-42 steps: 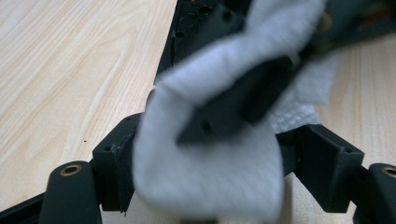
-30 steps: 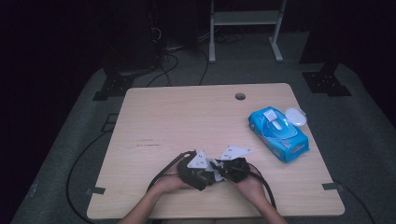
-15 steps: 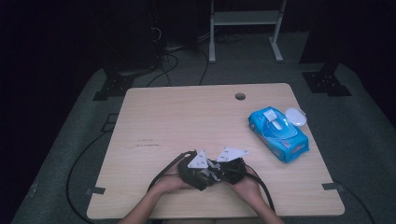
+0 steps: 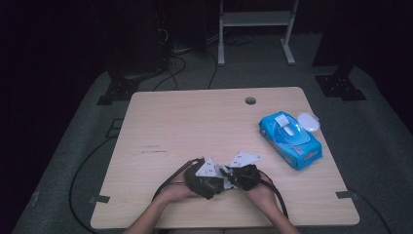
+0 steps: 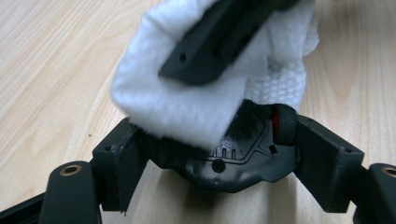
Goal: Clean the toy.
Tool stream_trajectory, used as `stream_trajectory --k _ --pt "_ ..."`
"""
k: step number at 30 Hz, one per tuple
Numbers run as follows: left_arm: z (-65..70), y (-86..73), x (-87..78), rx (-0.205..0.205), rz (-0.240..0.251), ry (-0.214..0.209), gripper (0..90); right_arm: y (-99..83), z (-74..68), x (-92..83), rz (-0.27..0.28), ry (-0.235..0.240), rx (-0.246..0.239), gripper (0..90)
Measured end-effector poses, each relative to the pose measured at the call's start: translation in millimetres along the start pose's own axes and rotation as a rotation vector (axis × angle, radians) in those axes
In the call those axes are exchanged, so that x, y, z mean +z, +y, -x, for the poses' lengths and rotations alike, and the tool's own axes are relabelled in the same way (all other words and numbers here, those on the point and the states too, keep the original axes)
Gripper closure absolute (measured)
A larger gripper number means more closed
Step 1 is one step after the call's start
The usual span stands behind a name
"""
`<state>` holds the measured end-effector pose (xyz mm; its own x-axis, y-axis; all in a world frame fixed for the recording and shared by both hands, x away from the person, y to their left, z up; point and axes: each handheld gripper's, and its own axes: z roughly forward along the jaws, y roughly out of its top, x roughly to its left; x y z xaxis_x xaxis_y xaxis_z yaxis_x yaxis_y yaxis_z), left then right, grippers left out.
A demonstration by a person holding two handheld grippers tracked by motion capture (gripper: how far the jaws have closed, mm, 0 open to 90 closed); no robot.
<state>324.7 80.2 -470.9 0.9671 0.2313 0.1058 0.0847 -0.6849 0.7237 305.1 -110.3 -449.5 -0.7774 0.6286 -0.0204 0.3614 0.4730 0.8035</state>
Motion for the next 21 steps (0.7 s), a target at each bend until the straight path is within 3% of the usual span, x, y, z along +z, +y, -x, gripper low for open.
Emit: stream_trajectory --k 2,6,9,12,17,20,21 --pt "-1.2 -0.9 -0.8 -0.003 -0.005 0.007 23.8 -2.2 6.2 -1.9 -0.002 -0.01 0.025 84.1" --pt "-3.5 -1.9 -0.9 -0.013 0.004 0.009 23.8 -7.3 20.4 -10.3 -0.008 -0.075 0.063 84.1" --pt "-3.9 -1.8 -0.9 -0.001 -0.008 0.012 23.7 -7.7 20.3 -10.2 -0.003 -0.066 0.075 84.1" --pt "-4.7 -3.2 -2.4 -0.003 -0.012 0.012 23.8 -5.4 14.7 -6.5 -0.007 -0.053 0.03 84.0" --pt "-4.8 -2.9 -1.0 -0.012 -0.005 0.012 23.8 -7.2 19.8 -9.1 -0.01 -0.064 0.073 84.1" --pt "-4.7 -3.1 -1.3 -0.006 -0.009 0.013 23.8 -5.9 13.3 -6.2 -0.005 -0.024 0.06 84.1" --pt "-4.9 -3.5 -1.7 -0.004 -0.01 0.014 23.8 -5.3 11.0 -5.3 -0.008 -0.03 0.037 84.0"
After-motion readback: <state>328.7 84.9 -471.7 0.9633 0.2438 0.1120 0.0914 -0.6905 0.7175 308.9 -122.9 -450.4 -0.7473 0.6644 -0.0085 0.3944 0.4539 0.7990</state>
